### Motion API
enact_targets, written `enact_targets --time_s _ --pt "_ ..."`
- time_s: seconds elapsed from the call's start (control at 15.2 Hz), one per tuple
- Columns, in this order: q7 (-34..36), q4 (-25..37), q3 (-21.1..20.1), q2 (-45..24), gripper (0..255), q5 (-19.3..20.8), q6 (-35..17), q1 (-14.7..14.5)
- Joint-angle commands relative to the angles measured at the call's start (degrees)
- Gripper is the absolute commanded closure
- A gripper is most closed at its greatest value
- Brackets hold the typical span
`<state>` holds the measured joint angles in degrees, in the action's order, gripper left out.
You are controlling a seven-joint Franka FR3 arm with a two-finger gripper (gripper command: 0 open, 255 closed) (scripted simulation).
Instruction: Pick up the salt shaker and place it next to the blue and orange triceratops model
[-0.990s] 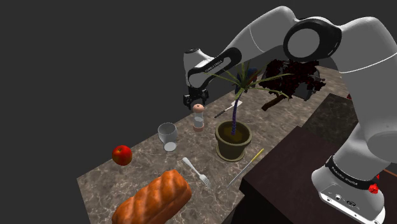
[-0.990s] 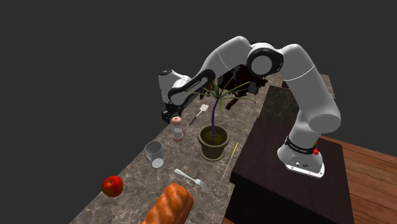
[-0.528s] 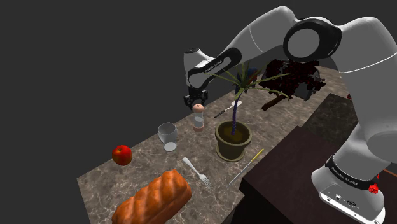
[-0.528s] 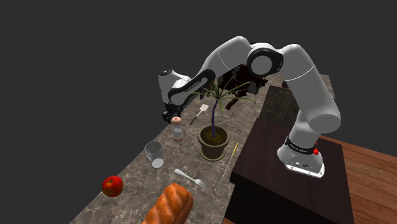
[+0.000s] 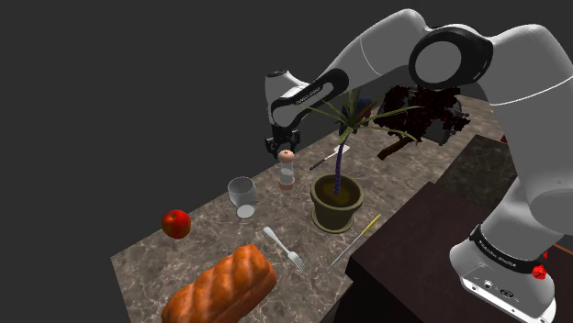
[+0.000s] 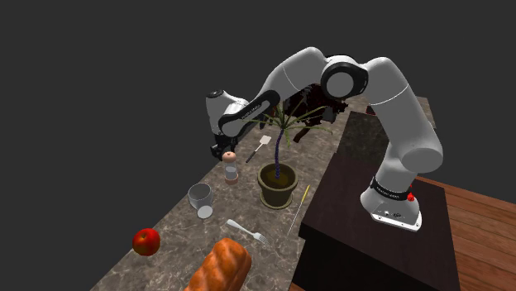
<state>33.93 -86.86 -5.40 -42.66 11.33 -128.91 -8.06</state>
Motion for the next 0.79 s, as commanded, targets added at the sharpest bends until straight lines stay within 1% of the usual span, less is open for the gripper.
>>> enact_targets --time_s 0.0,0.73 --pt "-0.1 0.0 -0.1 0.5 255 -0.1 0.5 0.0" --pt "-1.0 0.9 -0.6 5.3 255 -0.9 6.1 0.3"
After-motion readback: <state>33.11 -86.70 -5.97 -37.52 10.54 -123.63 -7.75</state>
